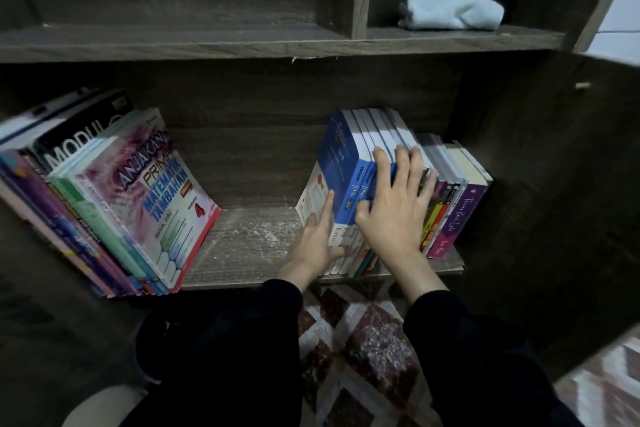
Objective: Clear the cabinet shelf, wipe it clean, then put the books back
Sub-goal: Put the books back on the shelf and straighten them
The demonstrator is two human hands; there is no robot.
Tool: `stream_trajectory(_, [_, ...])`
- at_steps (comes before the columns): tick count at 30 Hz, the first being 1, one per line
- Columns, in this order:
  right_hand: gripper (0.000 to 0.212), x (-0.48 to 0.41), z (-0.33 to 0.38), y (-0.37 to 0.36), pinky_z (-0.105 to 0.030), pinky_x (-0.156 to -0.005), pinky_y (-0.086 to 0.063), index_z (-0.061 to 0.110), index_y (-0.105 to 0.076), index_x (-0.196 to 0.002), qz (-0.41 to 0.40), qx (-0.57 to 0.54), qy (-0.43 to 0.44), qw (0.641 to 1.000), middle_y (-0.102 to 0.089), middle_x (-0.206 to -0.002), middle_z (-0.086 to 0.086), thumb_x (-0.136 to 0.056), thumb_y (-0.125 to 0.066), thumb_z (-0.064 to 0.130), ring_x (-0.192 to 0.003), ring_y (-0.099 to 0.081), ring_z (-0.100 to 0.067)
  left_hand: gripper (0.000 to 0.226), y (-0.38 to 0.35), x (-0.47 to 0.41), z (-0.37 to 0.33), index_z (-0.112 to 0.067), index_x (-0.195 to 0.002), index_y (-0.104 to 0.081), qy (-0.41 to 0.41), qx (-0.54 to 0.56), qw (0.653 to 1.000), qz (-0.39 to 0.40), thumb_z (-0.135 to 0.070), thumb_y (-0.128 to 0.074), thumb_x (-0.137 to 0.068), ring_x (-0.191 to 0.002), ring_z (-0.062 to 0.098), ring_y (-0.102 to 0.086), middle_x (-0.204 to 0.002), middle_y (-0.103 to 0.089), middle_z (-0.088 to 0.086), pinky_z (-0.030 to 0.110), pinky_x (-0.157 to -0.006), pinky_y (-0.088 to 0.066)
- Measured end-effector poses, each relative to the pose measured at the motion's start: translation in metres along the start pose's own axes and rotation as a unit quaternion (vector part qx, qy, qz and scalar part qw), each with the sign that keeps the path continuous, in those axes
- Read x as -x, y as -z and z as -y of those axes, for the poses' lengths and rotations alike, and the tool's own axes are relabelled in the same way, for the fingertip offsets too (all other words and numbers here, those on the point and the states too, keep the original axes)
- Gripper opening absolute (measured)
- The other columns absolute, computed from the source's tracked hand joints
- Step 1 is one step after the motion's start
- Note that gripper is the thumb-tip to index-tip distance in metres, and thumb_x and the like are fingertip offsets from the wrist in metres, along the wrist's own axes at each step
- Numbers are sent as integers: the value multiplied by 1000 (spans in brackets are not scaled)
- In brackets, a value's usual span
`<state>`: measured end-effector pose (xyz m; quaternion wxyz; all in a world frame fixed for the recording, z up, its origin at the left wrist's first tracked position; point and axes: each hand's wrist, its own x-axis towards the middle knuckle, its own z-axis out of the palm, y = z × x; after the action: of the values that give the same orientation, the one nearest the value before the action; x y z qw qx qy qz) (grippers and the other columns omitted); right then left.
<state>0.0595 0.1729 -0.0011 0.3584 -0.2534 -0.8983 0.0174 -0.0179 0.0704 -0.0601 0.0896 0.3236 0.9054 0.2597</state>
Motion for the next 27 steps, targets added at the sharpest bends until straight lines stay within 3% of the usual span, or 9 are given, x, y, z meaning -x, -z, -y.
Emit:
stream_trajectory(3, [76, -1, 6, -2, -62, -113, -8, 14, -37, -139, -14, 11, -25, 1000, -28, -151, -18, -69, -65, 17, -143, -10, -34, 111, 26, 12, 7, -35, -152, 2, 3, 83, 996, -17, -39, -78, -75, -135, 31, -36, -153, -30, 10, 47, -107, -37])
stream_trajectory(6, [73, -4, 26, -2, -63, -113, 0, 10, -42, -136, -27, -28, -93, 995, -25, -152, -18, -67, -64, 19, -145, -4, -35, 98, 60, 34, 18, -27, -153, -10, 35, 114, 984, -129, -24, -76, -80, -130, 30, -40, -147, -38, 11, 39, -109, -34])
stream_trajectory(9, [71, -4, 40, -4, -64, -112, 5, 10, -43, -136, -40, -86, -129, 987, -19, -155, -18, -71, -61, 30, -146, 2, -34, 84, 93, 57, 35, -21, -152, -18, 30, 23, 977, -211, -18, -69, -86, -139, 27, -24, -149, -34, 12, 32, -113, -20])
stream_trajectory(12, [61, 0, 35, -9, -70, -107, 1, 16, -43, -134, -48, -72, -108, 990, -21, -153, -18, -79, -64, 34, -145, 1, -34, 74, 126, 75, 58, -16, -151, -23, 38, -115, 948, -296, -12, -62, -88, -145, 31, -5, -155, -19, 18, 42, -115, -15])
stream_trajectory(15, [58, 2, 29, -12, -72, -105, -2, 17, -41, -131, -50, -58, -93, 993, -24, -151, -19, -80, -66, 30, -145, -2, -35, 76, 157, 86, 84, -7, -149, -26, 91, -204, 898, -379, -5, -63, -82, -142, 43, -6, -153, -15, 28, 54, -113, -15])
stream_trajectory(17, [59, 1, 30, -13, -73, -104, -3, 16, -40, -130, -51, -59, -97, 992, -26, -149, -19, -78, -66, 28, -144, -4, -36, 81, 173, 92, 100, -2, -149, -21, 141, -228, 881, -390, -7, -64, -81, -138, 48, -14, -150, -19, 33, 57, -110, -15])
stream_trajectory(21, [59, 2, 30, -14, -74, -105, -8, 16, -40, -130, -53, -61, -97, 992, -26, -149, -19, -78, -66, 28, -144, -4, -36, 83, 188, 98, 113, 0, -151, -7, 202, -246, 889, -330, -22, -59, -89, -137, 42, -16, -152, -20, 28, 50, -109, -14])
stream_trajectory(24, [60, 2, 27, -15, -73, -106, -7, 16, -40, -132, -52, -65, -90, 992, -25, -149, -19, -79, -65, 29, -144, -3, -35, 84, 194, 93, 107, -1, -150, -8, 214, -255, 882, -334, -25, -60, -89, -131, 41, -24, -146, -28, 28, 46, -104, -21])
stream_trajectory(27, [60, 2, 26, -15, -73, -105, -7, 17, -39, -131, -53, -63, -87, 993, -25, -149, -19, -79, -65, 29, -144, -3, -35, 83, 205, 83, 94, 0, -148, -13, 276, -226, 878, -319, -29, -63, -88, -133, 44, -22, -143, -29, 32, 48, -109, -18])
